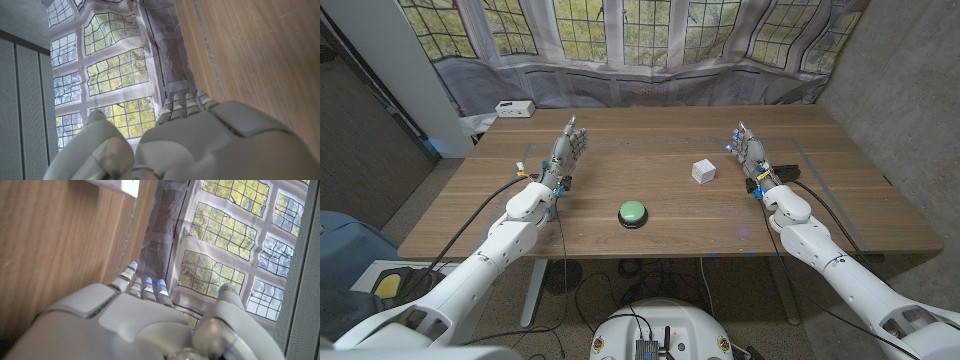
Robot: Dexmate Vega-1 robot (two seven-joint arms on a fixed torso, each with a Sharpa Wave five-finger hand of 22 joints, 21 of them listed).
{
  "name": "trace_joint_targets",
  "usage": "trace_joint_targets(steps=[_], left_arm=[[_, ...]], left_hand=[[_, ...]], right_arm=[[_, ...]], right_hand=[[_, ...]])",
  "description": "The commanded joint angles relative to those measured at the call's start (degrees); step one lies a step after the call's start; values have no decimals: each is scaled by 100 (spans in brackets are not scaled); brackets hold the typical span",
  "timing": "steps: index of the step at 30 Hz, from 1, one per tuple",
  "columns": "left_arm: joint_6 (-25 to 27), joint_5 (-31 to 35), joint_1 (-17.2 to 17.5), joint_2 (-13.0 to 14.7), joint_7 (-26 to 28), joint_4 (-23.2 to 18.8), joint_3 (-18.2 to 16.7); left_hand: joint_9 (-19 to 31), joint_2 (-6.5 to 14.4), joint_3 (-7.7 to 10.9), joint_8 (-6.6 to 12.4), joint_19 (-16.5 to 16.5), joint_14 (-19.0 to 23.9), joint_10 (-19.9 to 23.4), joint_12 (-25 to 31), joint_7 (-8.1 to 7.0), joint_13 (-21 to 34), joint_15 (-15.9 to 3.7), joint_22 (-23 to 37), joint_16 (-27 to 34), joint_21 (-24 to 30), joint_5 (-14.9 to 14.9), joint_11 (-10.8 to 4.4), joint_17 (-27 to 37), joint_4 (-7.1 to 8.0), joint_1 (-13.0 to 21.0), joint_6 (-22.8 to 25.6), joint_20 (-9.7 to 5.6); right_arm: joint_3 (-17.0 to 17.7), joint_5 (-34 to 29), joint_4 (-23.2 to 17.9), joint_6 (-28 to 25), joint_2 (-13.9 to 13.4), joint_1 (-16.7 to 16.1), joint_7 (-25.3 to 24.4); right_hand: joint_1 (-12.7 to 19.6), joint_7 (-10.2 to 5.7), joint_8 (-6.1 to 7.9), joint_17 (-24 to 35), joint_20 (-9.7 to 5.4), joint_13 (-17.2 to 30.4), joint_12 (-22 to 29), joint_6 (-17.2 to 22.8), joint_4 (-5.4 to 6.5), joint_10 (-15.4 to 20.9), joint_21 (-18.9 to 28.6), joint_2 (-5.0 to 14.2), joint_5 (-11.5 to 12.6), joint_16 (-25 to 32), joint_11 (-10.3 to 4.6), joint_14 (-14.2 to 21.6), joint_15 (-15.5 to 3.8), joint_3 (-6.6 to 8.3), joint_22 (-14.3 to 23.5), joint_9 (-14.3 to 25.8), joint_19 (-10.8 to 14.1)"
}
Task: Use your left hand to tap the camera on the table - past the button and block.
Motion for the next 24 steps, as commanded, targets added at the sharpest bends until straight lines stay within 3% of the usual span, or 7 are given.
trace_joint_targets(steps=[1,10,24], left_arm=[[-30,-7,245,248,-2,-363,-125],[-120,-67,538,405,63,-699,-293],[-369,3,681,534,-69,-810,-386]], left_hand=[[18,19,15,37,130,103,100,45,37,14,40,24,67,41,30,30,8,-43,51,94,17],[19,44,19,44,287,257,258,82,56,16,60,24,84,55,25,40,7,-66,82,225,72],[20,69,19,54,454,428,427,114,44,18,44,24,93,60,16,52,7,-91,113,389,97]], right_arm=[[33,-139,-261,136,-115,-134,-82],[95,-61,-234,189,-106,-171,-65],[74,-131,-220,264,-31,-211,-180]], right_hand=[[28,-5,31,22,8,17,39,24,0,50,25,16,10,28,26,14,36,33,17,10,74],[32,1,33,21,11,19,39,39,-5,60,24,18,8,27,33,20,39,34,17,11,78],[31,11,41,23,14,21,44,76,-7,89,25,28,4,28,35,30,36,35,17,11,87]])
